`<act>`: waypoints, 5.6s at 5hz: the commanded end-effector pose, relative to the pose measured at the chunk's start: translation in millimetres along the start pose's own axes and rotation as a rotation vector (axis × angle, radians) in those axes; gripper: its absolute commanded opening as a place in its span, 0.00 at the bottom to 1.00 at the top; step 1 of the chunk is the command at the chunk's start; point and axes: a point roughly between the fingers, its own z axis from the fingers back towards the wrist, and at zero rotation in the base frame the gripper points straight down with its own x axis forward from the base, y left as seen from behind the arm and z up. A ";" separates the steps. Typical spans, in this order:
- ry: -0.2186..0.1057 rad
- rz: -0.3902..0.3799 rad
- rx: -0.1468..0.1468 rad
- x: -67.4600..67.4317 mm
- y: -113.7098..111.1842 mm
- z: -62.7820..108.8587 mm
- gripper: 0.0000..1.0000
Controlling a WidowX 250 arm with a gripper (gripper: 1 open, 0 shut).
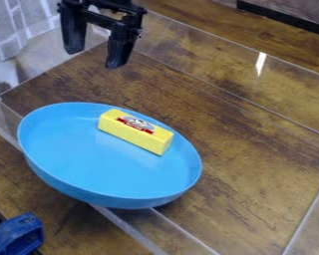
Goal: Remove the green object from inside the blue tray and put it on the table
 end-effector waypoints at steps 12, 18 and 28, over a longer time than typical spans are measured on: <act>-0.035 -0.449 -0.022 -35.0 -39.2 -37.0 1.00; -0.092 -0.653 -0.014 -34.7 -38.0 -70.8 1.00; -0.172 -0.768 0.015 3.6 -40.1 -106.9 1.00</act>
